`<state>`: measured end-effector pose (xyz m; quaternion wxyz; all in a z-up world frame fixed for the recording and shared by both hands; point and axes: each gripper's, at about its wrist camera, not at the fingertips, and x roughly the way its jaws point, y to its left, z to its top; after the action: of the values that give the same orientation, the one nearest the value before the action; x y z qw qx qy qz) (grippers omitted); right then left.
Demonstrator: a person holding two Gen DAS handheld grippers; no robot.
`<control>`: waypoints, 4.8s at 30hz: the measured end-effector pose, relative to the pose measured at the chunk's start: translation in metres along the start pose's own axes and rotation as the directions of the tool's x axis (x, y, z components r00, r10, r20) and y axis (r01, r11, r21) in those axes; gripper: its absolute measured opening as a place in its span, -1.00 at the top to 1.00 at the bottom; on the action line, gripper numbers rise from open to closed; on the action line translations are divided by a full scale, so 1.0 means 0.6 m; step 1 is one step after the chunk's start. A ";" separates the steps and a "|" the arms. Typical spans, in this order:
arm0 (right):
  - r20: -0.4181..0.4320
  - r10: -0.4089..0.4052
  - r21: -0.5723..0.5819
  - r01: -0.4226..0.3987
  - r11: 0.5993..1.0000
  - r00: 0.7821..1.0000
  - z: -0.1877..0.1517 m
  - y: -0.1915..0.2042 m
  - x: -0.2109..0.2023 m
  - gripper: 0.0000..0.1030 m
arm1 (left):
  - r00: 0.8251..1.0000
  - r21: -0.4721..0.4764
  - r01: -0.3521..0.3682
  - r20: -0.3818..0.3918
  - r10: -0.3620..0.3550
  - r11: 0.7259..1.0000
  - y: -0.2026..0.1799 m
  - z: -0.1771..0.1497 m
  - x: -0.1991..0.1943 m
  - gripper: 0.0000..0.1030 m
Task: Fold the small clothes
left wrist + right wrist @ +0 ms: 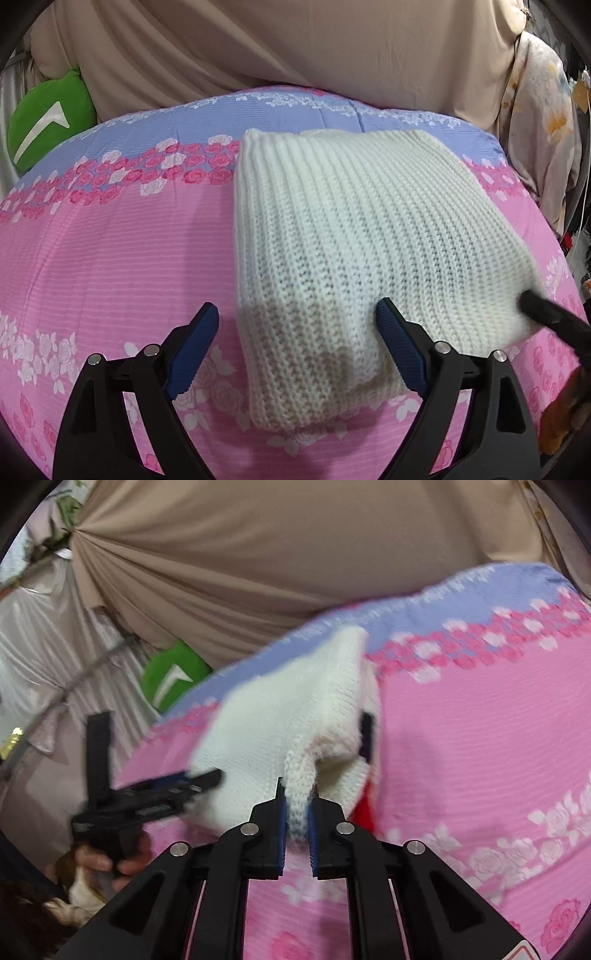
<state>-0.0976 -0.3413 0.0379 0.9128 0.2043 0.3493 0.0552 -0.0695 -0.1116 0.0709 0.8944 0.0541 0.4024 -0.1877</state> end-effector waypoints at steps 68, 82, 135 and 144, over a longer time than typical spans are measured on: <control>0.162 -0.050 0.024 0.047 0.999 0.986 0.092 0.010 -0.036 -0.32 | 0.995 -0.101 0.093 0.058 -0.087 0.991 0.019 0.058 -0.019 -0.88; -0.074 0.102 0.139 -0.091 0.986 0.992 0.095 -0.037 0.113 -0.66 | 0.977 -0.265 0.189 -0.051 -0.209 0.946 0.038 0.060 0.084 -0.91; 0.419 0.271 -0.264 -0.169 0.950 0.867 0.255 0.315 -0.073 -0.09 | 0.792 0.129 0.284 0.527 -0.308 0.950 0.141 0.243 -0.281 -0.33; 0.185 0.040 0.087 -0.057 0.995 0.982 0.175 0.152 0.206 0.05 | 0.982 -0.189 0.067 0.186 -0.031 0.980 0.323 0.158 0.030 -0.37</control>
<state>0.0684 -0.2634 0.0699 0.9290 0.2589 0.2610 0.0424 0.0811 0.0387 0.1106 0.9235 -0.0607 0.3366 -0.1737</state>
